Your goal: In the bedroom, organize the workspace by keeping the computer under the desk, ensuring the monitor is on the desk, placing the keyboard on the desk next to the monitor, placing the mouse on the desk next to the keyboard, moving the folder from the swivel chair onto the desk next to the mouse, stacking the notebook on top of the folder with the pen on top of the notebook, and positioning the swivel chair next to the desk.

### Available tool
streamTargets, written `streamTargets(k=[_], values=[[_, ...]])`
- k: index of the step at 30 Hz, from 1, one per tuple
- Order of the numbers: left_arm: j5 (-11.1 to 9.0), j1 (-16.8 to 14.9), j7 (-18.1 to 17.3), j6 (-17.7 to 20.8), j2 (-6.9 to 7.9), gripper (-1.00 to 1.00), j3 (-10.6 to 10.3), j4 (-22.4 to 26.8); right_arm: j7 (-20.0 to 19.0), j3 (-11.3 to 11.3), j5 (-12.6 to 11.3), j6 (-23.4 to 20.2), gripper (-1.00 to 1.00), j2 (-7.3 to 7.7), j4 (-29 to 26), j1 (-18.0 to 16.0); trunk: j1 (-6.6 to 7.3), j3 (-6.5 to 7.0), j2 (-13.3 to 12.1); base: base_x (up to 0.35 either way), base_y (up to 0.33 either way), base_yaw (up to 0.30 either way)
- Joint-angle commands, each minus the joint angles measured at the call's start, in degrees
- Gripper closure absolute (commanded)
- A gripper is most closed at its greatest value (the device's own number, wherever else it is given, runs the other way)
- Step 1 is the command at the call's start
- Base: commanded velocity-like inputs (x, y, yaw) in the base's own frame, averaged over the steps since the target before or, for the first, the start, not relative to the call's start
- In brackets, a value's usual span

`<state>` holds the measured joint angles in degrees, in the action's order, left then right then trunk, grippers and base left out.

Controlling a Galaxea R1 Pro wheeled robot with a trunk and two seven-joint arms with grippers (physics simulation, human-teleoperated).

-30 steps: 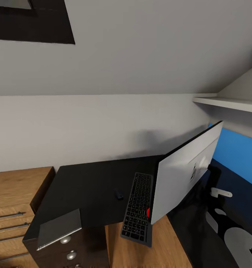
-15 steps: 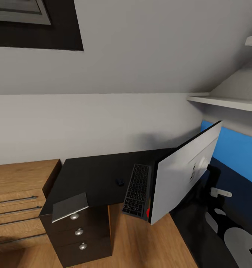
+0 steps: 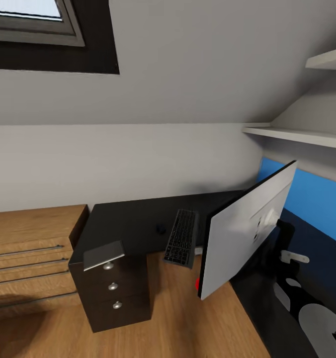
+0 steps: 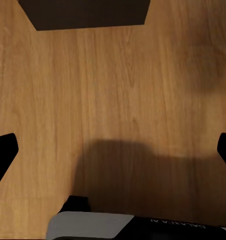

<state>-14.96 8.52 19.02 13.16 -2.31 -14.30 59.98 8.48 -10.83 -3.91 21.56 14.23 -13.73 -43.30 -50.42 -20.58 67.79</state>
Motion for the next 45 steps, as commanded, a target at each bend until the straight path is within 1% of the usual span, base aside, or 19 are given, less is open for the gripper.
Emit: streamTargets(k=[1, 25, 34, 41, 45], values=[[-0.51, 0.0, 0.41, 0.2, 0.02, -1.0, -0.11, 0.13, 0.01, 0.1, -0.06, 0.22, 1.0, 0.01, -0.06, -0.09, 0.03, -0.04, 0.05, -0.334, 0.0, 0.0], [-0.51, 0.0, 0.41, 0.27, 0.08, -1.0, -0.11, 0.11, 0.04, 0.04, -0.05, 0.41, 1.0, -0.16, -0.19, -0.08, 0.03, -0.04, 0.05, -0.333, -0.008, 0.001], [-0.49, 0.0, 0.54, 0.29, 0.02, -1.0, -0.12, 0.06, 0.02, 0.1, -0.05, 0.39, 1.0, -0.13, -0.33, -0.08, 0.03, -0.04, 0.05, -0.218, -0.265, 0.123], [-0.42, 0.0, 0.6, 0.29, 0.02, -1.0, -0.11, 0.05, -0.04, 0.1, -0.05, 0.34, 1.0, -0.23, -0.33, -0.1, 0.03, -0.04, 0.05, -0.113, -0.308, 0.153], [-0.42, 0.0, 0.59, 0.29, 0.02, -1.0, -0.11, 0.05, -0.04, 0.1, -0.05, 0.33, 1.0, -0.25, -0.33, -0.08, 0.03, -0.04, 0.05, -0.028, -0.106, 0.191]])
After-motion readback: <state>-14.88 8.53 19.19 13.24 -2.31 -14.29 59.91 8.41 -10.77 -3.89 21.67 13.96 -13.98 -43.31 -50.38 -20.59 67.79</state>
